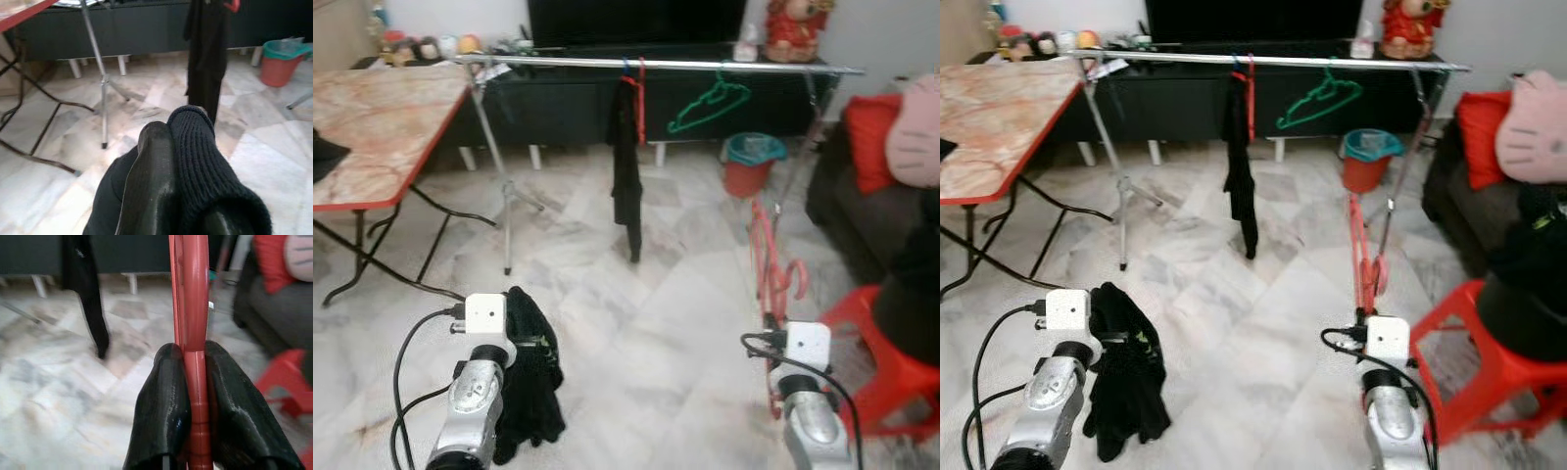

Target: Hang hanger

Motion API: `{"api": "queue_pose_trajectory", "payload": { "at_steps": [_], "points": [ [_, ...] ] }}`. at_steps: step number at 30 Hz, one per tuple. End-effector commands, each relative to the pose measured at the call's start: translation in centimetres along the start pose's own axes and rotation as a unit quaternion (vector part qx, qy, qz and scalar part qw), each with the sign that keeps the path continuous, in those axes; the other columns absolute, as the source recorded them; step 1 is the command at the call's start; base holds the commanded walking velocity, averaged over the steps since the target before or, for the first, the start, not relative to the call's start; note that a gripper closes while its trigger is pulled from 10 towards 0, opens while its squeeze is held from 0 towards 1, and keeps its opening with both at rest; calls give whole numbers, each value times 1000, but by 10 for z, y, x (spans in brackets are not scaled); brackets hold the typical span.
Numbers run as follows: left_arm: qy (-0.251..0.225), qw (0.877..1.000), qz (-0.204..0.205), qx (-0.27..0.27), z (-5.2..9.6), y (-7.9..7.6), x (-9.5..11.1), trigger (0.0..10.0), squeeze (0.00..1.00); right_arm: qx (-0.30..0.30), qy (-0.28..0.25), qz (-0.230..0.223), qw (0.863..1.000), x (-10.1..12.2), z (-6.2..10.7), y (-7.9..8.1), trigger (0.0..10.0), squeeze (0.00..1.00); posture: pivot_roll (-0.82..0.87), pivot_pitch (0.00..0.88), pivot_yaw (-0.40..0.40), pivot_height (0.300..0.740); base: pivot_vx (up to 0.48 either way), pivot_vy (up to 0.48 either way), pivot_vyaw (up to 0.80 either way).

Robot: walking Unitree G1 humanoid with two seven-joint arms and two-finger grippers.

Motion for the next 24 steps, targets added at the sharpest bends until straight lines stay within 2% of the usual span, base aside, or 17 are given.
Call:
{"api": "queue_pose_trajectory", "payload": {
  "at_steps": [1, 9, 14, 19, 20, 24],
  "points": [
    [-22, 1000, -9, 3, -1, 5, 12, 10000, 0, -3, -22, -6, 1000, 13, -5, -2, 10000, 0, 11, 0, 15, 740, 0, 0, 0],
    [-26, 999, -23, -1, 1, 14, 20, 10000, 0, -23, -22, -1, 999, 12, -5, -11, 10000, 0, 4, 0, 54, 740, 0, 441, 0],
    [-36, 999, -17, 24, -5, 25, 28, 10000, 0, 0, -32, -3, 999, 16, -5, -2, 10000, 0, 14, 0, 46, 740, 0, 439, 0],
    [-46, 998, -22, 22, -8, 23, 36, 10000, 0, 1, -27, -10, 1000, 16, -6, 2, 10000, 0, 24, 0, 44, 740, 0, 439, 556],
    [-47, 998, -22, 21, -9, 23, 38, 10000, 0, -6, -23, -22, 999, 14, -7, 2, 10000, 0, 24, 0, 44, 740, 0, 442, 0],
    [-48, 998, -20, 21, -7, 20, 36, 10000, 0, -5, -5, -20, 1000, 7, -8, 4, 10000, 0, 28, 0, 28, 740, 0, 442, 0]
  ]
}}
Point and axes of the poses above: a point about 5 cm out from each wrist's last joint towards the gripper, its own z axis pointing back from the gripper into the wrist, its own x axis along the axis of the wrist's last joint, y = z × x, the point moved 6 cm from there along -z, pointing out of the wrist towards the gripper, and after that the axes turned 13 degrees about z, right-handed, at the moved point
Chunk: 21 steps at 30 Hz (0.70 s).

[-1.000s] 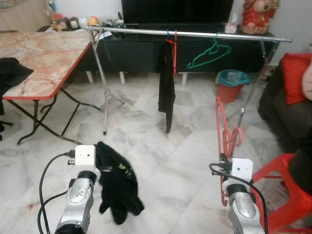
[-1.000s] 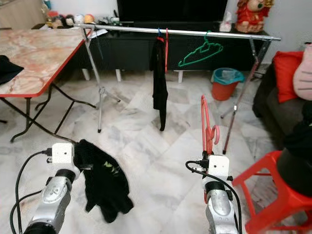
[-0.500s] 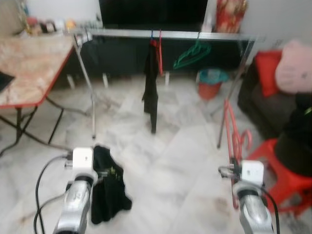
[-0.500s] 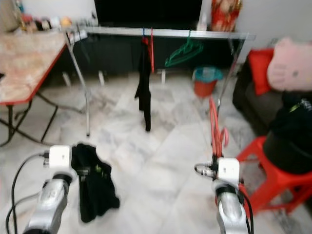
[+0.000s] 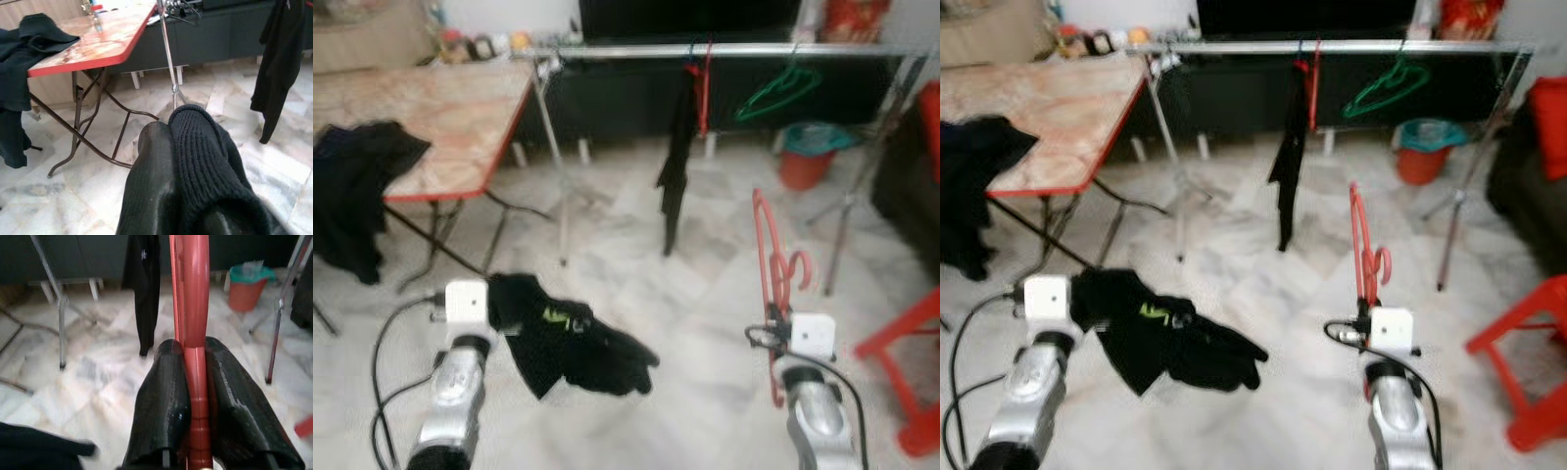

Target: Hang hanger

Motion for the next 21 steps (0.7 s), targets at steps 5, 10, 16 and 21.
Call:
{"api": "queue_pose_trajectory", "payload": {
  "at_steps": [5, 10, 16, 21],
  "points": [
    [-17, 1000, 5, 21, 2, 7, 8, 10000, 0, 0, 32, -6, 999, -13, 0, -1, 10000, 0, 50, 0, -10, 740, 0, 439, 0],
    [-21, 999, 11, 36, 4, 11, 8, 10000, 0, 33, 130, 10, 991, -49, 2, 10, 10000, 0, 50, 0, -14, 740, 0, 442, 0],
    [-28, 999, 12, 42, 1, 13, 14, 10000, 0, 51, 204, 14, 977, -72, 9, 21, 10000, 0, 74, 0, -17, 740, 0, 441, 0],
    [-39, 998, 13, 45, -2, 14, 22, 10000, 0, 55, 256, -10, 965, -90, 21, 28, 10000, 0, 82, 0, -19, 740, 0, 441, 0]
  ]
}}
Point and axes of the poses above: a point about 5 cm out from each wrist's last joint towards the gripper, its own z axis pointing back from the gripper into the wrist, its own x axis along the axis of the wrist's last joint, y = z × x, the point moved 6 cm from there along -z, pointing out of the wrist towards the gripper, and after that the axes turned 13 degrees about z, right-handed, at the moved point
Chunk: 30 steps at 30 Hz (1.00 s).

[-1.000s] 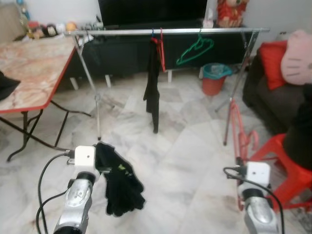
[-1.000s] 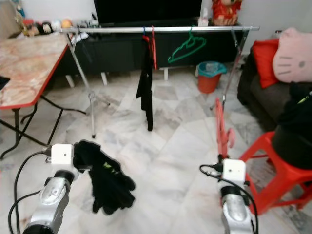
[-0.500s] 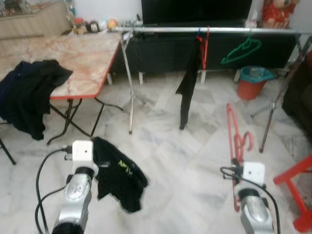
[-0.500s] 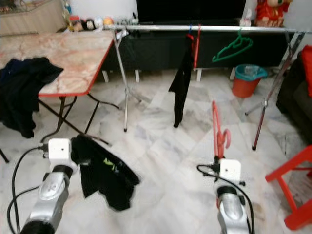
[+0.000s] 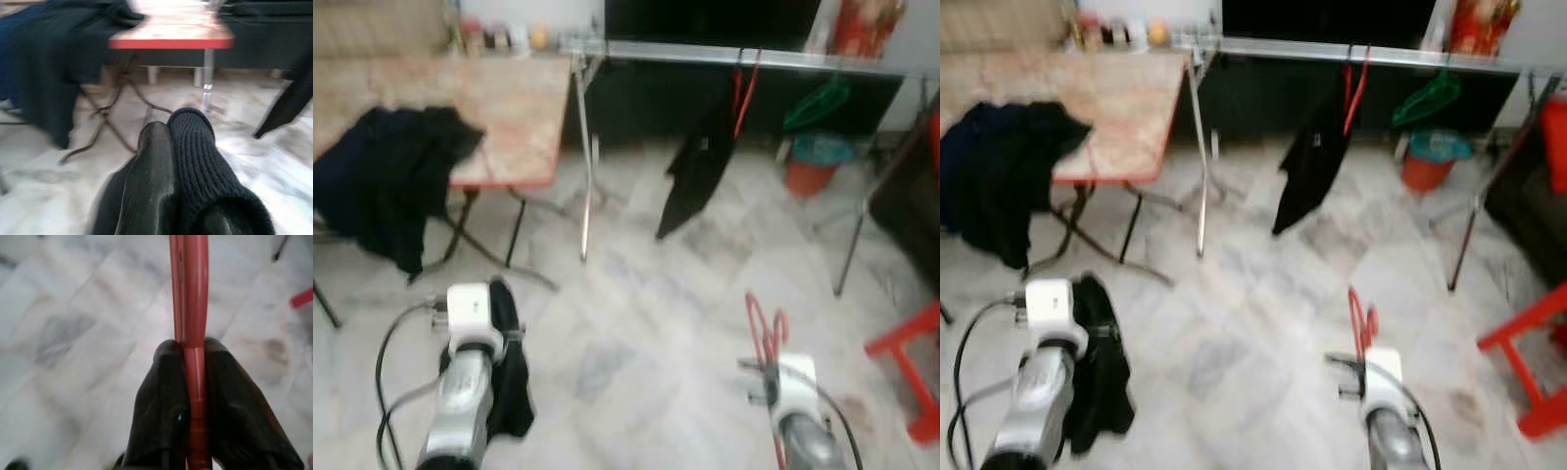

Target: Hang hanger

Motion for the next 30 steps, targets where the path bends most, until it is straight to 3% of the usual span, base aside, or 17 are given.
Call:
{"api": "queue_pose_trajectory", "payload": {
  "at_steps": [1, 11, 19, 30],
  "points": [
    [-21, 1000, 5, 6, -4, 1, 13, 10000, 0, 4, 10, -22, 1000, -2, -1, 5, 10000, 0, 82, 0, -19, 740, 0, 446, 0],
    [-22, 1000, 9, 1, -6, -5, 13, 10000, 0, 11, 130, -24, 991, -75, 21, 14, 10000, 0, 77, 0, -15, 740, 0, 441, 0],
    [-20, 1000, 10, -6, -7, -9, 14, 10000, 0, 19, 131, -20, 991, -77, 23, 18, 10000, 0, 73, 0, -7, 740, 0, 109, 0],
    [-22, 1000, 6, -8, -8, -11, 15, 10000, 0, 35, 124, -2, 992, -74, 22, 22, 10000, 0, 80, 0, -13, 740, 0, 319, 0]
  ]
}}
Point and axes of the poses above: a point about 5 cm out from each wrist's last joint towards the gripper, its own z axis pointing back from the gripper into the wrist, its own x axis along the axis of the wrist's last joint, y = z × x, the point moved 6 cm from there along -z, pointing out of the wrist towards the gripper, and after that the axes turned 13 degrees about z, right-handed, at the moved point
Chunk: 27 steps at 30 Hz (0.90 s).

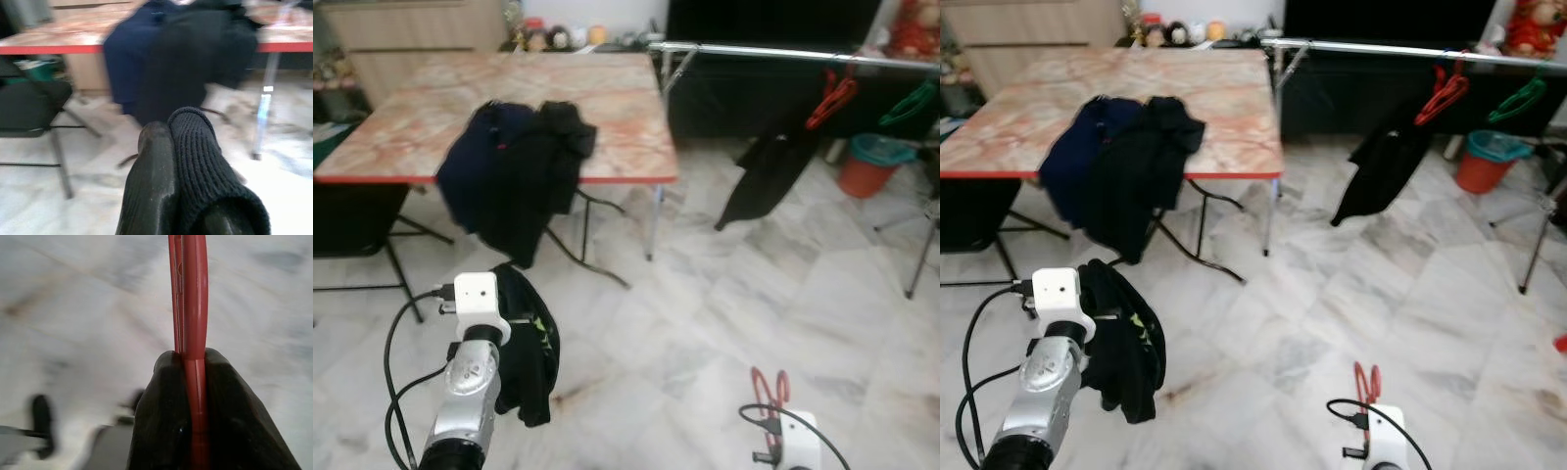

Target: Hang hanger

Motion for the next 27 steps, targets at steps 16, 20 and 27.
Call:
{"api": "queue_pose_trajectory", "payload": {
  "at_steps": [16, 20, 27],
  "points": [
    [-18, 999, 28, -41, -2, -26, 10, 10000, 0, 2, 0, 2, 1000, 3, -1, -7, 10000, 0, 86, 0, -24, 740, 0, 0, 0],
    [-17, 999, 26, -40, -2, -27, 11, 10000, 0, 3, 2, 10, 1000, 2, -1, -8, 10000, 0, 86, 0, -26, 740, 62, 0, 0],
    [-15, 999, 28, -42, -2, -28, 10, 10000, 0, 1, -2, 17, 1000, 4, -1, -10, 10000, 0, 84, 0, -26, 740, 287, 0, 0]
  ]
}}
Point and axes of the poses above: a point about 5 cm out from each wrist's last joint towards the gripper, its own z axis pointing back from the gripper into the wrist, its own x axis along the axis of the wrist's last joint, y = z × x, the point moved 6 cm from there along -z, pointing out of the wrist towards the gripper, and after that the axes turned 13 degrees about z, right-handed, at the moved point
